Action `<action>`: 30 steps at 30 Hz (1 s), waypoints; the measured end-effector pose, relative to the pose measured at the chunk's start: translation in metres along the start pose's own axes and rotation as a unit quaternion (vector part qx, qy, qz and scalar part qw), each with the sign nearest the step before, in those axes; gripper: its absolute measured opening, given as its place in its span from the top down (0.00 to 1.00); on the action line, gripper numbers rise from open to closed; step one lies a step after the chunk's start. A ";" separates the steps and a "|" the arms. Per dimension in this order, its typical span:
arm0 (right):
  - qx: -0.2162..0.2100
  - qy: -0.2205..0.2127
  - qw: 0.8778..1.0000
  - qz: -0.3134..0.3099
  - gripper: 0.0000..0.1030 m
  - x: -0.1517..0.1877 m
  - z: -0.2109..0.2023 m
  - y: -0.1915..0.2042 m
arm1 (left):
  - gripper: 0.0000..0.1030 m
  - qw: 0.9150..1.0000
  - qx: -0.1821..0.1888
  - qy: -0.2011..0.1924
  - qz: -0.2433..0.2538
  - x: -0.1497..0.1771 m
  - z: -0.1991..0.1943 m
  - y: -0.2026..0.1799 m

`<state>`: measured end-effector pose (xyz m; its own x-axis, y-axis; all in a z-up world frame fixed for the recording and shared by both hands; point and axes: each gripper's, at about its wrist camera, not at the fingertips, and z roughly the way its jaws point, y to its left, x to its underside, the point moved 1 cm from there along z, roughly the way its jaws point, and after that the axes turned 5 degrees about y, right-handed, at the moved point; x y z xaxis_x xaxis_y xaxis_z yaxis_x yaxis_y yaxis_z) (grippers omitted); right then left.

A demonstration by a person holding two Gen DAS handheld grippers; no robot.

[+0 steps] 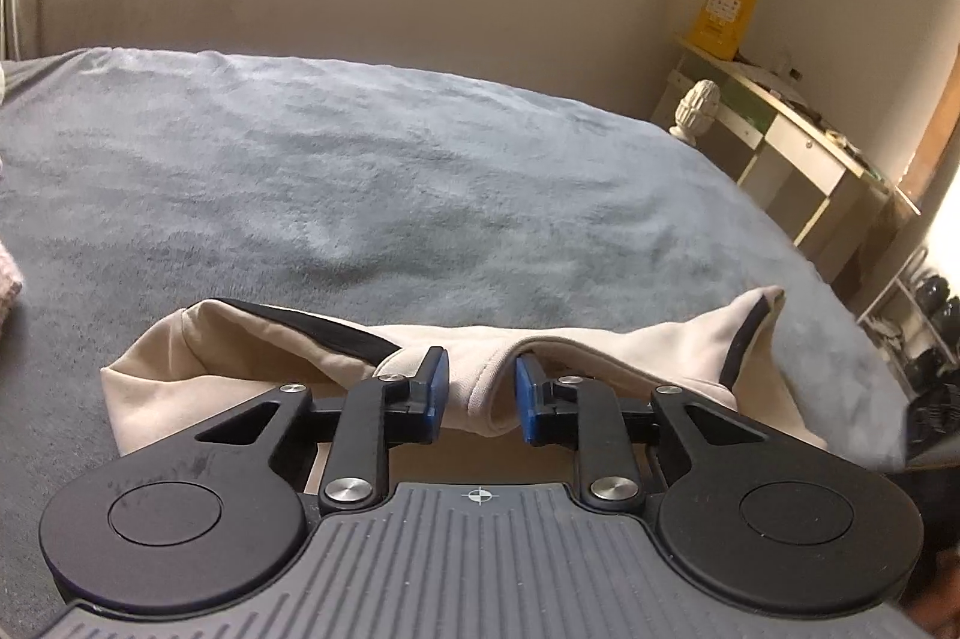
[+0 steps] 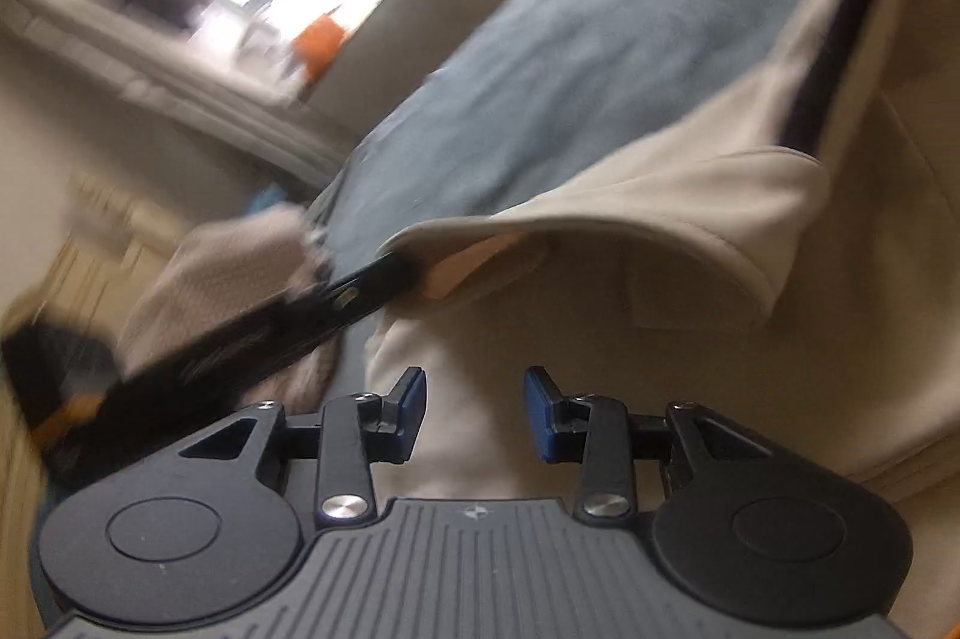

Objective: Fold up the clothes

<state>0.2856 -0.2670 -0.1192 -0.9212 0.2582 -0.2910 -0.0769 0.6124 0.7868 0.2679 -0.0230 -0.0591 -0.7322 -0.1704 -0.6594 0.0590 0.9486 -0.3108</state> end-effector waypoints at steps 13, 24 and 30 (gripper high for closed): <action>-0.011 -0.063 0.989 0.134 0.94 -0.018 0.040 -0.026 | 0.81 1.000 0.016 0.010 -0.023 0.004 0.001 0.005; 0.002 -0.046 0.987 0.155 0.95 0.019 0.020 -0.054 | 0.80 0.997 0.022 0.070 0.031 0.032 0.016 -0.002; 0.006 -0.032 0.997 0.077 0.92 0.032 -0.039 -0.035 | 0.72 0.991 0.040 0.106 0.073 0.050 0.006 0.002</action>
<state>0.2445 -0.3093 -0.1351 -0.8955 0.3964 -0.2022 0.0676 0.5703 0.8187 0.2351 -0.0307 -0.0970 -0.8372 0.0339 -0.5459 0.2214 0.9337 -0.2815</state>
